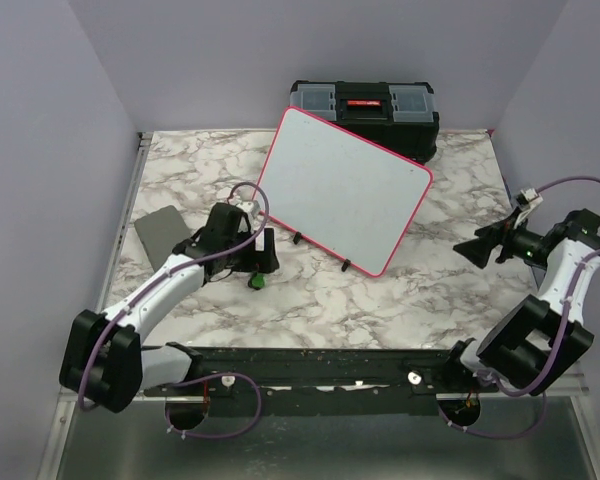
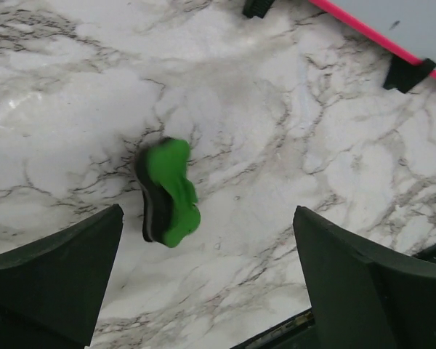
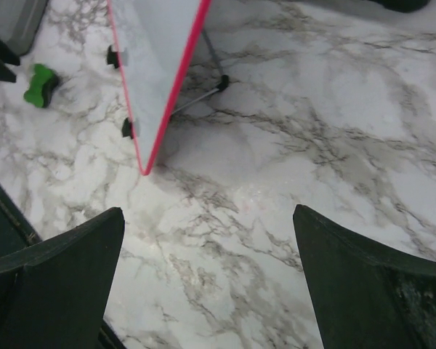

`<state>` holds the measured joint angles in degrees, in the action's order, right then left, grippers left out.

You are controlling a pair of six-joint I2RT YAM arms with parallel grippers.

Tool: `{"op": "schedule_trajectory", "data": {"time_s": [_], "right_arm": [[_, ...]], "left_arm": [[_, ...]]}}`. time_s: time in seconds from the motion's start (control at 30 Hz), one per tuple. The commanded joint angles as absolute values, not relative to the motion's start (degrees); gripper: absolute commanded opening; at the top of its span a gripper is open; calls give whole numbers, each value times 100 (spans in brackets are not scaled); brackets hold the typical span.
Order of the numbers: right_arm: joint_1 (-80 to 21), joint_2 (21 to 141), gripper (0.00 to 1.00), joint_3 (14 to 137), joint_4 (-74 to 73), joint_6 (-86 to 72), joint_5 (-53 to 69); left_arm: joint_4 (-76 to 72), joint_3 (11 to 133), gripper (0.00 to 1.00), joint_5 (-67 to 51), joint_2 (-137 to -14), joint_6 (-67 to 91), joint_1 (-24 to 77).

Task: Erase the whiteboard
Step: Place the whiteboard eraser at the center of the board, then reset both arms

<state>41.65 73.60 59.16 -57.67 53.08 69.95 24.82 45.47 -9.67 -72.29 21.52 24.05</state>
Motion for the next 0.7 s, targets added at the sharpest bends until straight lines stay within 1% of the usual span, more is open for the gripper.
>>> {"op": "schedule_trajectory", "data": {"time_s": [0.0,0.03,0.1,0.13,0.2,0.27,0.37,0.43,0.5,0.6,0.67], "right_arm": [[3661,7419,100,6268,-8134,7597,7376],[3400,7397,100,6301,-8138,7412,7286],[2558,7218,100,6257,-8093,7218,7038],[2170,7090,100,6205,-7881,6934,6940],[1808,6802,100,6128,-7384,6247,6909],[1724,6544,100,6158,-7010,5814,6868],[1723,6343,100,6248,-6266,4862,6718],[1727,6295,100,6188,-5417,3703,6459],[1749,6293,100,6074,-4532,2589,5836],[1972,6156,100,5740,-3151,1113,4833],[2021,5915,100,5488,-2087,133,3568]], "left_arm": [[1213,3849,99,-2135,-6415,2528,2360],[981,3713,99,-2367,-6298,2614,2349],[608,3472,99,-2650,-6081,2799,2329],[602,3418,99,-2626,-6017,2828,2320],[1004,3473,99,-2126,-5898,2821,2320],[1495,3596,99,-1539,-5747,2832,2320],[1912,3775,99,-967,-5345,2842,2320],[2030,3946,99,-666,-5013,2906,2262],[2009,4095,99,-553,-4668,3006,2045],[1791,4281,99,-1052,-4318,3041,1322],[1944,4560,99,-1255,-4272,2926,889]]}}
